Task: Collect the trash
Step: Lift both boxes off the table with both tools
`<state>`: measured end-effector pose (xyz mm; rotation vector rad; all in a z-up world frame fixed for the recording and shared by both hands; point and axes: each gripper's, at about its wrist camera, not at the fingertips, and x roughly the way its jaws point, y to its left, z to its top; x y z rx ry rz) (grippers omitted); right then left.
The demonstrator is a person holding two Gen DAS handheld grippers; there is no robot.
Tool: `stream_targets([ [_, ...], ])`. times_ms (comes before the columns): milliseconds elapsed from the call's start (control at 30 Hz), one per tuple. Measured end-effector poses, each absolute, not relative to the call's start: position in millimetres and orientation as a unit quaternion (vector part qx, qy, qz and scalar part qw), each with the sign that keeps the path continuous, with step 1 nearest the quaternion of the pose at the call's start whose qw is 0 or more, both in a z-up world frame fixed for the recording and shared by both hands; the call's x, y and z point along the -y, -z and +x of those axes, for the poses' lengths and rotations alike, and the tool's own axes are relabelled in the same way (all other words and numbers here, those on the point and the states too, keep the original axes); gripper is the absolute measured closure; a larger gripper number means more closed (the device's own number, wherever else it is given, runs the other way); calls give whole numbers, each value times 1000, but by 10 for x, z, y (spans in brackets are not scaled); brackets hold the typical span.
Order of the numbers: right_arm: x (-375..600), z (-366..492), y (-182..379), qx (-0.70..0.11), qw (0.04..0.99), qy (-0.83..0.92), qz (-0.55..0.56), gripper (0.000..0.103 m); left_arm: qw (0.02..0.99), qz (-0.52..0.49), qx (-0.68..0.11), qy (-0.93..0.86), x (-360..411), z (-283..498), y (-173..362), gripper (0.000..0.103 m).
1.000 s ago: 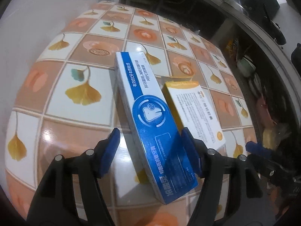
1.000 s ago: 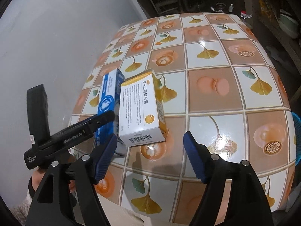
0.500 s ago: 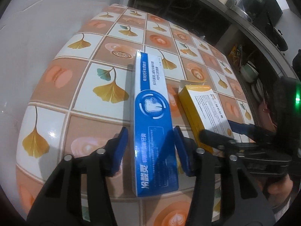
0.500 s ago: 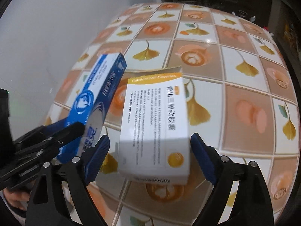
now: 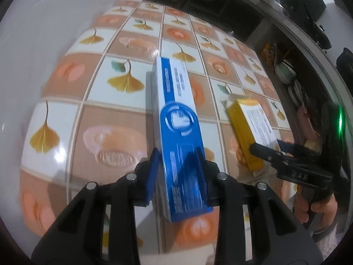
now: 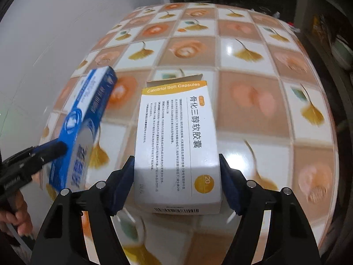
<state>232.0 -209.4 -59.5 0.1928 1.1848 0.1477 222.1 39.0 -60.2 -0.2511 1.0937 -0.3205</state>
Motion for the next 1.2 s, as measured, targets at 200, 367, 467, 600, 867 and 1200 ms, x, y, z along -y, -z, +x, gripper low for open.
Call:
stream_targets([
  [200,2253,2092,563,-558,821,-54,110,31,837,-100,-516,152,-269,2293,554,42],
  [367,2280,2108,590,-557,819,-42,129,29,836,-52,-525,149,-65,2487,638,41],
  [467,2226,2116,598,-556,822,-35,118,29,837,-17,-530,136,7,2587,724,41],
  [600,2185,2107,604,-551,828,-30,103,29,836,-11,-534,130,-18,2639,799,47],
  [867,2159,2100,606,-545,833,-28,87,29,841,-8,-527,123,-13,2629,797,53],
  [1200,2225,2066,576,-536,838,-28,100,35,848,-18,-517,118,-57,2586,751,55],
])
